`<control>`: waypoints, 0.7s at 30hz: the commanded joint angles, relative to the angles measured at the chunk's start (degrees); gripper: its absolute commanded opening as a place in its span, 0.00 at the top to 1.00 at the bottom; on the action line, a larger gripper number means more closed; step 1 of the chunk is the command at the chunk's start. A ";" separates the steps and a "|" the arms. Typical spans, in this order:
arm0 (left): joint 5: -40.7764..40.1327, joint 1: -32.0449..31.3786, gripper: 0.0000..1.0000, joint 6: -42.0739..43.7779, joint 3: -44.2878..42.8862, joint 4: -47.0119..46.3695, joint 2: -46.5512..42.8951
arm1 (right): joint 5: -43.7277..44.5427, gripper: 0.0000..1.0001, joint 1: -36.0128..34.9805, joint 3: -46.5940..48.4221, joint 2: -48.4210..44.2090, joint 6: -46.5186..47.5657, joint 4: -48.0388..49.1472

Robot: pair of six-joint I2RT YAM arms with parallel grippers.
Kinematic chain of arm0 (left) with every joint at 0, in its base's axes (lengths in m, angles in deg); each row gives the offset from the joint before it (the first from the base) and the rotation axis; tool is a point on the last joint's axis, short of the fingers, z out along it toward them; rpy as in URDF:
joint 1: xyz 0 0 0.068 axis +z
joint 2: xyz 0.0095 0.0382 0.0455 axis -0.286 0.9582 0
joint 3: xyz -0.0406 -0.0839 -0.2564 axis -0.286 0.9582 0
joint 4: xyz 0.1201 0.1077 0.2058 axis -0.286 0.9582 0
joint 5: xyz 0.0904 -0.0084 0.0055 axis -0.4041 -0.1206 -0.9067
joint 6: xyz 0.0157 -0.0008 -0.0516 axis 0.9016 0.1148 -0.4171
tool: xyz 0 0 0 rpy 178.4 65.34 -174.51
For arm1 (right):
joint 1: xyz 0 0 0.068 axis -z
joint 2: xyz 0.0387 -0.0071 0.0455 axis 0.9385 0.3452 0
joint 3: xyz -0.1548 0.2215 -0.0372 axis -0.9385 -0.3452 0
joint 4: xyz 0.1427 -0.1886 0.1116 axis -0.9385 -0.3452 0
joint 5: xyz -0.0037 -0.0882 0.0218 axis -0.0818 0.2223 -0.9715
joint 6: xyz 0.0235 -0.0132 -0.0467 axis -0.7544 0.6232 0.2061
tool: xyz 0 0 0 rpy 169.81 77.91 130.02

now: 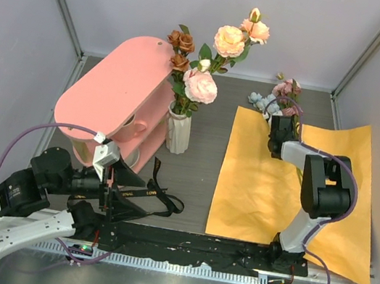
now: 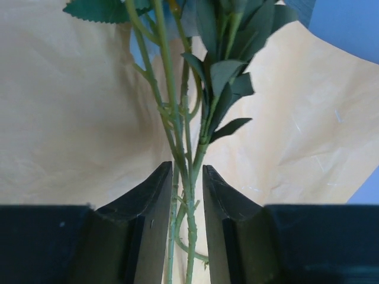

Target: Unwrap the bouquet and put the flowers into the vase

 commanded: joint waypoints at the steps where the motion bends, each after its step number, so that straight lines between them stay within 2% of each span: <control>1: 0.78 -0.06 0.00 0.46 -1.67 -2.34 0.53 | -1.17 0.68 0.50 2.14 2.69 0.40 1.41; 7: 0.69 -0.06 0.00 -0.24 -1.76 -2.69 0.97 | -1.79 0.72 0.50 2.58 4.46 0.48 1.41; 13: 0.77 -0.06 0.00 -0.59 -1.84 -3.04 1.93 | -1.35 0.86 0.50 3.28 1.74 0.22 0.97; 14: 0.86 -0.06 0.00 -0.51 -1.84 -3.30 2.02 | -0.65 0.90 0.41 3.46 1.04 0.22 0.62; 17: 0.86 -0.06 0.00 -0.68 -2.46 -3.57 2.81 | 1.72 0.96 -0.20 5.30 -3.09 -1.18 -3.15; 21: 0.95 -0.06 0.00 -0.68 -2.81 -4.36 3.96 | 0.77 0.99 -0.99 5.40 -13.70 -3.55 -7.37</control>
